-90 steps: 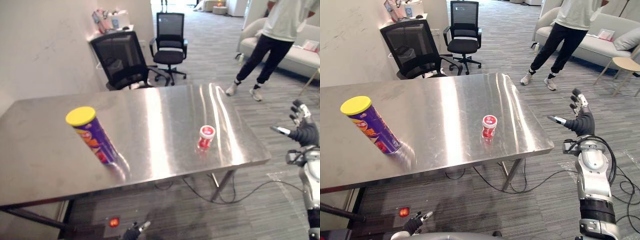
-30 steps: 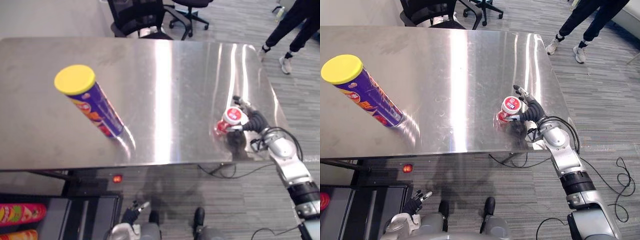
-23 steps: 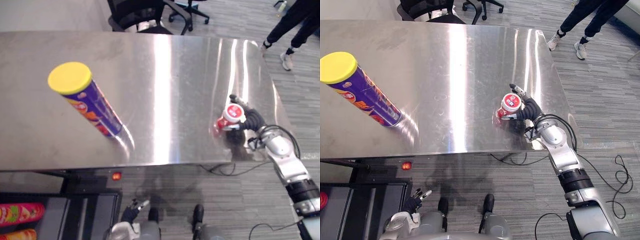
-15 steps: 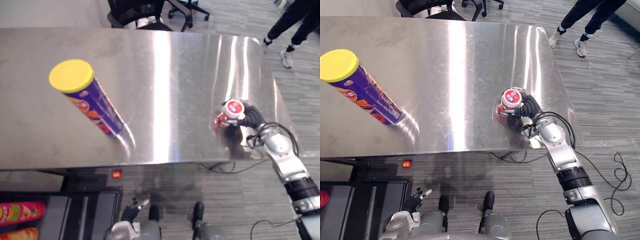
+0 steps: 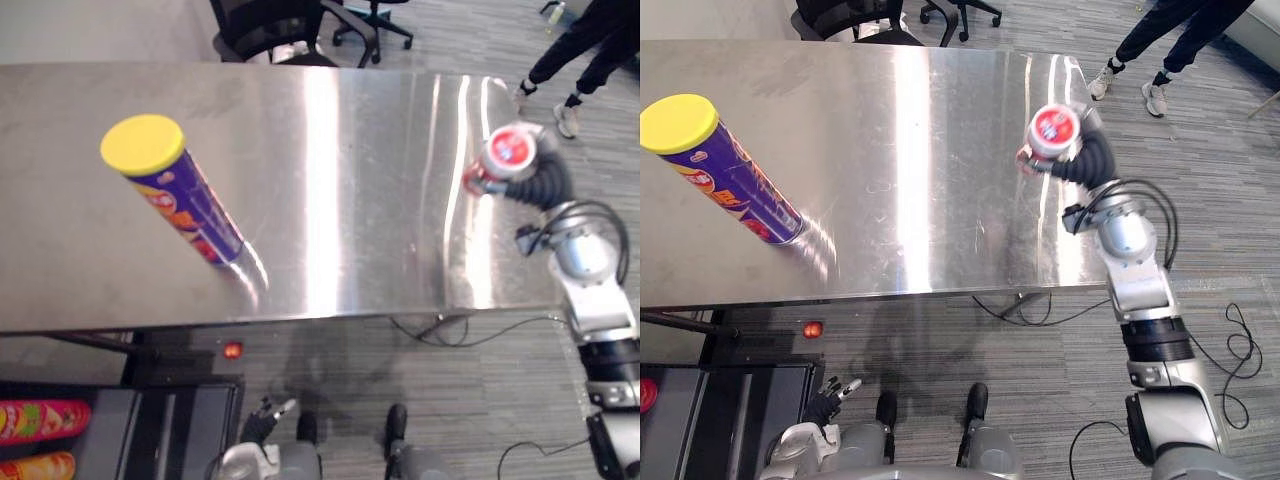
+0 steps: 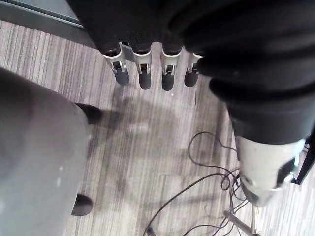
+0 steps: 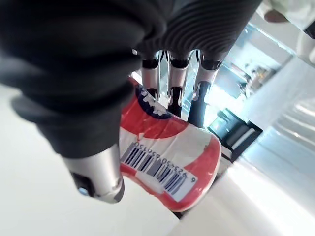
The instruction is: Put the gum and the chips on the shelf.
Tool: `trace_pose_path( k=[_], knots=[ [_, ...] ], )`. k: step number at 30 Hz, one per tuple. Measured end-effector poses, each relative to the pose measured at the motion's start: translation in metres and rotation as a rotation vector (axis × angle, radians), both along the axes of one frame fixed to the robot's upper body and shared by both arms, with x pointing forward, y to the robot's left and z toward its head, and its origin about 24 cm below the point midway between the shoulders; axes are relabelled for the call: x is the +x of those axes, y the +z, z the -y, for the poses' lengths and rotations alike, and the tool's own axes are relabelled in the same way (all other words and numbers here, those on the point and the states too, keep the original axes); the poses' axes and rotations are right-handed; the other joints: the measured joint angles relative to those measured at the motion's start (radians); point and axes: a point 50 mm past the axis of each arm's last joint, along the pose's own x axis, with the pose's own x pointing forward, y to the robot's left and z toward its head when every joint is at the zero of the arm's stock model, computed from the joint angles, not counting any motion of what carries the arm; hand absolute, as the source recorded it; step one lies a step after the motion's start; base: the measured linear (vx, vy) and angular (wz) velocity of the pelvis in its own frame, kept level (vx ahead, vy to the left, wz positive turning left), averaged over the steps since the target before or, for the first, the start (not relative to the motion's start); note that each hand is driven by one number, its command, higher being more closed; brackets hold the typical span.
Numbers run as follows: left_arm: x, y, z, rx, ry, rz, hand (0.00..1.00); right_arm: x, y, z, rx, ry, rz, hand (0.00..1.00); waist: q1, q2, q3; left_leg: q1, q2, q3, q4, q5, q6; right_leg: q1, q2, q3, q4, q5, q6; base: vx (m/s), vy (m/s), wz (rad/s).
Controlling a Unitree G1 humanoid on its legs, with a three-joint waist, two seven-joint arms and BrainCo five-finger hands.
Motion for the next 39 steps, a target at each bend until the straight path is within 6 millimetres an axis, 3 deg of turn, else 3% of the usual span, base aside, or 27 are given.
trace_pose_path(
  k=[3, 8, 13, 16, 20, 24, 33, 39],
  knots=[
    [-0.002, -0.001, -0.001, -0.002, 0.013, -0.006, 0.00, -0.018, 0.025, 0.008, 0.044, -0.031, 0.157, 1.00, -0.005, 0.003, -0.002, 0.016, 0.000, 0.001, -0.006, 0.001, 0.001, 0.013, 0.000, 0.001, 0.000, 0.000, 0.000, 0.00, 0.003, -0.01],
    [-0.009, -0.005, 0.002, -0.011, 0.013, -0.044, 0.00, -0.035, 0.032, 0.010, 0.114, -0.035, 0.256, 1.00, -0.011, 0.021, -0.030, 0.040, -0.002, 0.004, -0.015, 0.001, 0.001, 0.033, -0.001, 0.000, -0.003, 0.000, 0.000, 0.01, 0.004, 0.00],
    [-0.020, -0.011, 0.006, -0.017, 0.004, -0.094, 0.00, -0.051, -0.021, -0.003, 0.276, 0.032, 0.141, 1.00, -0.013, 0.038, -0.089, 0.065, -0.002, -0.009, -0.017, 0.001, 0.001, 0.070, -0.003, -0.016, -0.018, -0.001, 0.000, 0.01, -0.007, 0.05],
    [-0.028, -0.013, 0.007, -0.019, 0.009, -0.116, 0.00, -0.061, -0.086, -0.027, 0.378, 0.104, -0.110, 1.00, -0.017, 0.040, -0.122, 0.075, -0.002, -0.005, -0.016, 0.000, 0.000, 0.081, -0.006, -0.017, -0.021, -0.010, -0.006, -0.06, -0.021, -0.03],
    [-0.034, -0.016, 0.008, -0.025, 0.012, -0.145, 0.00, -0.087, -0.150, -0.062, 0.457, 0.203, -0.414, 1.00, -0.026, 0.050, -0.141, 0.089, -0.002, -0.002, -0.016, -0.001, -0.008, 0.100, -0.004, -0.019, -0.035, -0.018, -0.001, -0.08, -0.024, -0.05],
    [-0.040, -0.020, 0.008, -0.029, 0.015, -0.177, 0.00, -0.106, -0.176, -0.079, 0.436, 0.272, -0.564, 1.00, -0.035, 0.064, -0.168, 0.091, 0.001, -0.002, -0.017, -0.002, -0.016, 0.100, -0.002, -0.018, -0.036, -0.026, -0.001, -0.06, -0.013, -0.01],
    [-0.045, -0.021, 0.007, -0.019, 0.008, -0.201, 0.00, -0.120, -0.191, -0.104, 0.222, 0.357, -0.664, 1.00, -0.033, 0.063, -0.196, 0.096, 0.001, -0.014, -0.017, 0.005, -0.012, 0.112, 0.000, -0.027, -0.036, -0.017, 0.001, 0.01, 0.004, 0.03],
    [-0.045, -0.022, 0.007, -0.014, 0.000, -0.208, 0.00, -0.132, -0.205, -0.100, 0.191, 0.346, -0.741, 1.00, -0.035, 0.061, -0.199, 0.105, 0.001, -0.013, -0.021, 0.005, -0.012, 0.118, -0.001, -0.026, -0.037, -0.016, 0.002, 0.01, 0.004, 0.00]
  ],
)
